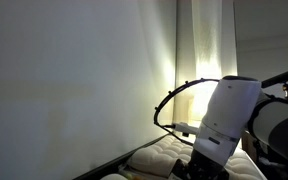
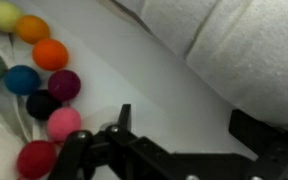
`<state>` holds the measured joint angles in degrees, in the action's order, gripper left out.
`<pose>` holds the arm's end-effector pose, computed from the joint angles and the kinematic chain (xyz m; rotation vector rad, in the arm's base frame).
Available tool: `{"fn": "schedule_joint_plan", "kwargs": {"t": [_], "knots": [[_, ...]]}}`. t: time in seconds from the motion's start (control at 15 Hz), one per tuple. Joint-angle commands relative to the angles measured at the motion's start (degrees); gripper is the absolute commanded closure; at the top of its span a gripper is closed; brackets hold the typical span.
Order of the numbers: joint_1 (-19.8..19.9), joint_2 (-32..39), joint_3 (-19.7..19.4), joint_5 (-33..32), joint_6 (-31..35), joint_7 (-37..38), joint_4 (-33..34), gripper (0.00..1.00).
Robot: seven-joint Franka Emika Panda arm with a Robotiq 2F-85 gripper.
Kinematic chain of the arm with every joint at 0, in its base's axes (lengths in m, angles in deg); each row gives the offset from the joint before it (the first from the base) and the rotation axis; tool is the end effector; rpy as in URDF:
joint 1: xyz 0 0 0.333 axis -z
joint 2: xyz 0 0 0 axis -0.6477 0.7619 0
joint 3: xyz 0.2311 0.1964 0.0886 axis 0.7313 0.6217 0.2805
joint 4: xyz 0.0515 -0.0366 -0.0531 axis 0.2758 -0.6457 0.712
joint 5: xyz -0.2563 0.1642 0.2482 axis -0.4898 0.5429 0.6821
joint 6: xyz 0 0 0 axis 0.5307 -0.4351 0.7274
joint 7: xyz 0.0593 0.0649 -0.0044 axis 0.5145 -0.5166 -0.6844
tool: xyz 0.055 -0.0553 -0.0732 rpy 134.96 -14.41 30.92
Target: Put the colorful object in between the two cushions.
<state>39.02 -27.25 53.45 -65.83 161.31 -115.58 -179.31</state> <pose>0.6664 0.1134 0.1409 0.9500 2.5507 0.0495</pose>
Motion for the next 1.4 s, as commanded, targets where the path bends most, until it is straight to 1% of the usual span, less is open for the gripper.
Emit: {"fn": "schedule_joint_plan", "kwargs": {"t": [0.0,0.2,0.4,0.53,0.6,0.67,0.73,0.87,1.0,1.2,1.27,1.33], "knots": [[-4.85,-2.51,-3.06,-1.20,-2.62,2.56,-0.62,0.00],[-7.56,-1.90,-5.30,-2.69,-1.90,4.73,1.11,0.00],[-9.78,-0.20,-8.25,-5.90,-0.78,9.96,3.97,0.00],[-10.34,-0.53,-8.57,-7.38,-3.23,12.49,4.09,0.00],[-11.11,-1.51,-9.30,-8.61,-3.60,14.64,3.14,0.00],[-11.11,-2.49,-8.96,-9.59,-4.08,15.23,2.00,0.00],[-11.71,-3.34,-9.49,-11.66,-3.07,17.32,1.24,0.00],[-11.76,-4.32,-8.67,-14.35,-2.88,19.89,0.73,0.00],[-12.50,-5.37,-8.02,-15.76,-5.19,23.90,0.52,0.00],[-13.04,-6.66,-7.32,-19.38,-4.96,28.05,0.44,0.00],[-14.80,-6.55,-9.61,-19.73,-2.86,29.75,1.05,0.00],[-15.19,-6.38,-10.29,-21.60,-1.89,31.43,1.86,0.00]]}}
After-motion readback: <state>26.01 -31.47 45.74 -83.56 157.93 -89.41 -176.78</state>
